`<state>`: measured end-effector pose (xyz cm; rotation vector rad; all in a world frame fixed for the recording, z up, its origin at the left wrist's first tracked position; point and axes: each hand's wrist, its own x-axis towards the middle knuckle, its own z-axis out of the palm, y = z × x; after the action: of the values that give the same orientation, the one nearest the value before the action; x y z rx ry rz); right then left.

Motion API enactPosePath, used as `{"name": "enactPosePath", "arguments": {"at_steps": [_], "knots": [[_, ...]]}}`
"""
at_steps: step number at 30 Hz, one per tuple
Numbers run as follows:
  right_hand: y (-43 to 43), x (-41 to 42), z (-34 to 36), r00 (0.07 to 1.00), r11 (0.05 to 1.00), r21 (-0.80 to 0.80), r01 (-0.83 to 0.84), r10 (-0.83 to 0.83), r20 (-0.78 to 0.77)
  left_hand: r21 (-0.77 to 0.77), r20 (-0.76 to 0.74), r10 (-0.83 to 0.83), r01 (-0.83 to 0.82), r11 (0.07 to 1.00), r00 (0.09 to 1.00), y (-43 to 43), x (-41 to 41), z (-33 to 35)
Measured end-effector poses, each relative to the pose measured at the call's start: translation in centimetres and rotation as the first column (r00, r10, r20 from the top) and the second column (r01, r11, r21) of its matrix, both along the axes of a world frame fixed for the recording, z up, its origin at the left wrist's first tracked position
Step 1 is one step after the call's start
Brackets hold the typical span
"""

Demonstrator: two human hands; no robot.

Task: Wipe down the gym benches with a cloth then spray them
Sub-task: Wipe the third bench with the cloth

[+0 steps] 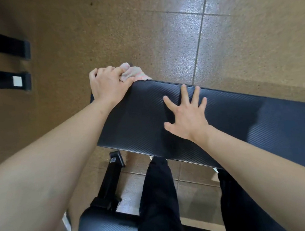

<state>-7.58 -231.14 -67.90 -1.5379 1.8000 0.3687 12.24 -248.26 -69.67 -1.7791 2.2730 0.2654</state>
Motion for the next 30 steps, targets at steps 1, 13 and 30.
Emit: {"name": "enactPosePath", "arguments": {"at_steps": [1,13,30], "knots": [[0.1,0.2,-0.1,1.0,1.0,0.003,-0.012,0.012,-0.025,-0.001,0.0,0.014,-0.014,1.0,1.0,-0.7,1.1,0.0],[-1.1,0.5,0.8,0.995,0.993,0.115,-0.03,0.041,-0.095,0.315,-0.138,0.575,-0.515,0.797,0.806,3.6,11.8,1.4],[1.6,-4.6,13.0,0.956,0.966,0.254,0.056,-0.126,0.266,0.6,-0.36,0.719,-0.442,0.666,0.594,19.0,3.6,19.8]]}}
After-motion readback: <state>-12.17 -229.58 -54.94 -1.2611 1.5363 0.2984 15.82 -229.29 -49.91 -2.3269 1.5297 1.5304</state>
